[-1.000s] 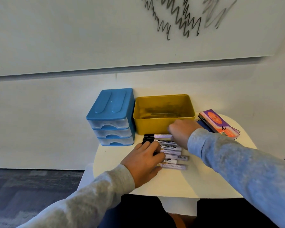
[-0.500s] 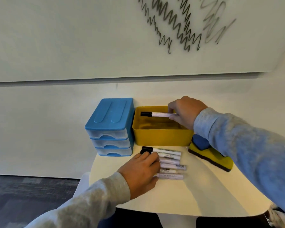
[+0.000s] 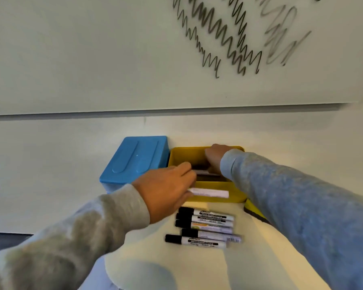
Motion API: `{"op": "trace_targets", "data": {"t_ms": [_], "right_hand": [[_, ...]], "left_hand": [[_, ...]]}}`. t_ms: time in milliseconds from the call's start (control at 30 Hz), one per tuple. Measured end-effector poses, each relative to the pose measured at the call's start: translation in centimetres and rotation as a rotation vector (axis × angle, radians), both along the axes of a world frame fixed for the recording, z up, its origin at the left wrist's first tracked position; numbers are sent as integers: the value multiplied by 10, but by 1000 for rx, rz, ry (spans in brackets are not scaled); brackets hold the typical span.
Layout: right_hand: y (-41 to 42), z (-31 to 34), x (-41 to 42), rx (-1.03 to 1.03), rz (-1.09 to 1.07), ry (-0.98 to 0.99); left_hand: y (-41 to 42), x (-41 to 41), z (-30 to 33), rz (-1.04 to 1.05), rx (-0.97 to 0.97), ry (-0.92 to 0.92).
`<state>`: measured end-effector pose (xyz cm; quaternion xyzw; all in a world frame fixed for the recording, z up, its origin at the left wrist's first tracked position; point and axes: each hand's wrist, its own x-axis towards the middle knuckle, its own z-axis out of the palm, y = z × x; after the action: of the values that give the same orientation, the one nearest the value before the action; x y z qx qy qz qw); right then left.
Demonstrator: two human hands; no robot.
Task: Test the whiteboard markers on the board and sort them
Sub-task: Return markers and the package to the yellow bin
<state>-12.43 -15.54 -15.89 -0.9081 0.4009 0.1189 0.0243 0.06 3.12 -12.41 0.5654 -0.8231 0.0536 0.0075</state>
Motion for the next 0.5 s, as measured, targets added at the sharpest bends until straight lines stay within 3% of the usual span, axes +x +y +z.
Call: {"op": "trace_targets", "data": {"t_ms": [300, 500], "right_hand": [[-9, 41, -57, -110, -96, -292], [2, 51, -92, -150, -114, -400]], "left_hand": [[-73, -3, 11, 96, 56, -225], [-138, -20, -20, 237, 287, -303]]}}
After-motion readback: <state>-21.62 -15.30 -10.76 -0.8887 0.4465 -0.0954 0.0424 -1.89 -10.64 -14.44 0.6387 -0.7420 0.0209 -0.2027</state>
